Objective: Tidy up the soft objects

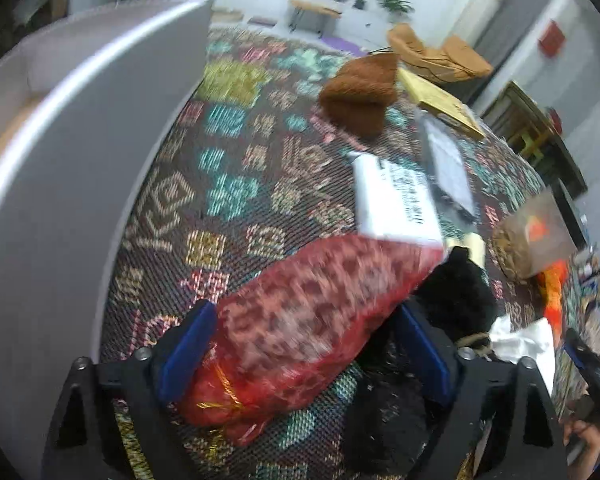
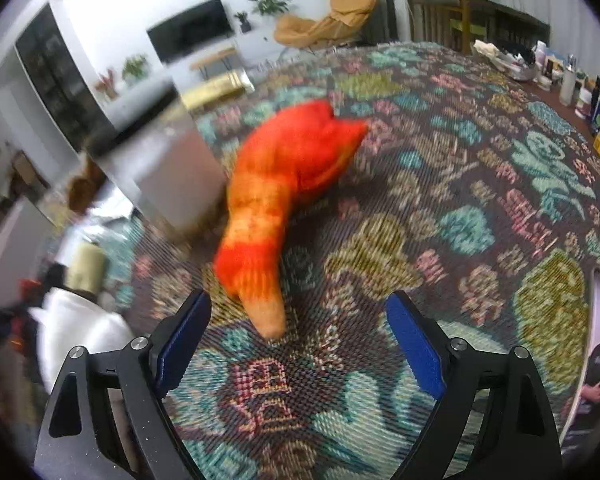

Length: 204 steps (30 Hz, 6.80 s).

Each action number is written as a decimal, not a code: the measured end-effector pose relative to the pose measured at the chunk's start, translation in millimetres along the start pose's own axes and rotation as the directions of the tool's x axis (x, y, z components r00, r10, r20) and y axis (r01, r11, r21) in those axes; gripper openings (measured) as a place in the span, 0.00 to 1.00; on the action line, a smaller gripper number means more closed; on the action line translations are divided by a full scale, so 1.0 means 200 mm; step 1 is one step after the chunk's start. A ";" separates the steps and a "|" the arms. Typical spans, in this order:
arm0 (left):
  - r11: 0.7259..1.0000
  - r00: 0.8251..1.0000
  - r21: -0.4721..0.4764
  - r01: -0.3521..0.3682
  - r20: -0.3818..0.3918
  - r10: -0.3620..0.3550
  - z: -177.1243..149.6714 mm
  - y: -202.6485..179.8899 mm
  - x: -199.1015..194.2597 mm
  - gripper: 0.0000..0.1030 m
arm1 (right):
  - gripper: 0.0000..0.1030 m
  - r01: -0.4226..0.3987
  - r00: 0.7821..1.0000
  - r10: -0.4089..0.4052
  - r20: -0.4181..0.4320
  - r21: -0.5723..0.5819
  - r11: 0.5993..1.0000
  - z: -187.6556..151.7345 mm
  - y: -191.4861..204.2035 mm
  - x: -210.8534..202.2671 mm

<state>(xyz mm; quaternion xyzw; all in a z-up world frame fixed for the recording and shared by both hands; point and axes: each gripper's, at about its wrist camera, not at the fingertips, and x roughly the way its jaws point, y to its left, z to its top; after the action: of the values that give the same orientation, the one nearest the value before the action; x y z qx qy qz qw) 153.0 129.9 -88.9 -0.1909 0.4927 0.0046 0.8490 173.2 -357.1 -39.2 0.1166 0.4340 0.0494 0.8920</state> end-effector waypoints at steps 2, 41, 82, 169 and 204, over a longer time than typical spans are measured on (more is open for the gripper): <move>1.000 1.000 -0.011 0.014 0.009 -0.014 -0.01 0.02 0.00 0.69 | 0.88 -0.005 1.000 0.005 0.006 -0.002 1.000 0.10 -0.02 -0.02; 0.934 0.885 -0.191 -0.301 0.309 0.348 -0.29 0.90 -1.26 1.00 | 0.74 -0.739 0.673 0.679 -0.294 -0.227 0.635 -0.33 2.09 -0.51; 0.939 0.978 0.332 -0.088 0.209 0.018 -0.46 -0.32 -0.28 1.00 | 0.59 0.126 0.983 -0.108 0.145 -0.124 0.984 0.16 0.21 0.00; 0.921 0.987 0.363 -0.141 0.126 0.102 -0.44 -0.35 0.01 1.00 | 0.92 0.284 0.959 -0.285 0.000 -0.024 0.958 -0.15 0.22 0.28; 0.921 0.987 0.363 -0.142 0.127 0.102 -0.44 -0.35 0.01 1.00 | 0.92 0.285 0.959 -0.285 -0.001 -0.024 0.958 -0.15 0.22 0.28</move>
<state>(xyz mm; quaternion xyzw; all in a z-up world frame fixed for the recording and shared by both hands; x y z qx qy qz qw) 94.0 35.5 -107.1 0.0042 0.4498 -0.0256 0.8927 185.2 -298.4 -88.5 0.0424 0.4474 -0.0742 0.8902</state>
